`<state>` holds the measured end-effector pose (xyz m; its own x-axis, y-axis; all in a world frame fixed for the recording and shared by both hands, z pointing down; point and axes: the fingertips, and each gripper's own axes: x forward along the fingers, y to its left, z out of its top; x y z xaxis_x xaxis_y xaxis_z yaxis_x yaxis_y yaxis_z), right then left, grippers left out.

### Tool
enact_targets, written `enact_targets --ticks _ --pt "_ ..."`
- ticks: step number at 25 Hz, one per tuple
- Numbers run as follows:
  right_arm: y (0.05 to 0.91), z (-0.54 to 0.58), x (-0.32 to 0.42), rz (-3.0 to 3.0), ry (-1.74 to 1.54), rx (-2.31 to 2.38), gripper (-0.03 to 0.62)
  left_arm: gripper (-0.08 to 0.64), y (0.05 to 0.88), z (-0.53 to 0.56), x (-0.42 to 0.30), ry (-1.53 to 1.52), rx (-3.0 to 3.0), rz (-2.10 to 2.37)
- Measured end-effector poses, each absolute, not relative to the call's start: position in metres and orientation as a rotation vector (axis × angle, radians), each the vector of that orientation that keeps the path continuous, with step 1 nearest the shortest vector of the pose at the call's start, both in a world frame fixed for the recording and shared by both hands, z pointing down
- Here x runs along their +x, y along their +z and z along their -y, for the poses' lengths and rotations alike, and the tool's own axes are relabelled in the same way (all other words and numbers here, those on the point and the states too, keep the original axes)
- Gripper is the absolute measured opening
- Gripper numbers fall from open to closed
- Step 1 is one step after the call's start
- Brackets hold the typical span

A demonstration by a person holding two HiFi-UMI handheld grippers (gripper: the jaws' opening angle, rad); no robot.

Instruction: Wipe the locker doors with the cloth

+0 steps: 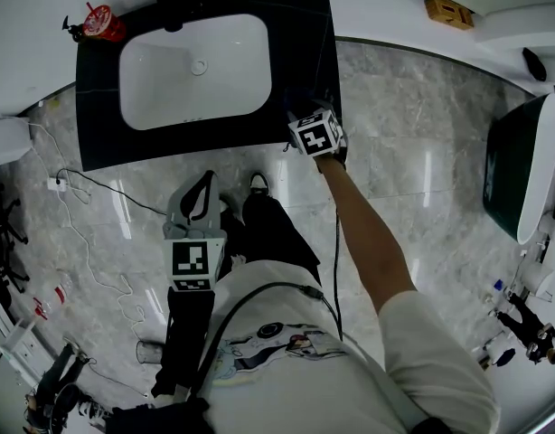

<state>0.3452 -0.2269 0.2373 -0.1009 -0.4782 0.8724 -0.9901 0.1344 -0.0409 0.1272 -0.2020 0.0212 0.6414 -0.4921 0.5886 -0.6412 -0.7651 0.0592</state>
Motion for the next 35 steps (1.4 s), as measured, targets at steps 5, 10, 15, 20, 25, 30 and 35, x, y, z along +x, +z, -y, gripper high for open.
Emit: enact_targets --ticks 5,10,15,20,25,30,35 --pt "0.240 0.228 0.332 1.704 0.850 1.413 0.109 0.002 0.026 0.203 0.122 0.824 2.587 0.933" --pt "0.232 0.224 0.336 1.715 0.847 1.422 0.086 0.002 0.021 0.198 0.127 0.821 2.597 0.933" --pt "0.209 0.221 0.340 1.759 0.811 1.514 0.083 0.002 0.018 0.200 0.123 0.810 2.600 0.958" --pt "0.178 0.222 0.352 1.785 0.751 1.610 0.081 0.002 0.014 0.197 0.121 0.795 2.603 0.974" --pt "0.139 0.217 0.354 1.830 0.671 1.691 0.081 0.002 0.008 0.193 0.118 0.779 2.620 0.987" --pt "0.106 0.195 0.349 1.851 0.606 1.777 0.082 0.002 -0.006 0.187 0.111 0.734 2.652 0.998" --pt "0.062 0.167 0.326 1.877 0.547 1.863 0.083 0.002 -0.021 0.172 0.094 0.690 2.690 0.994"
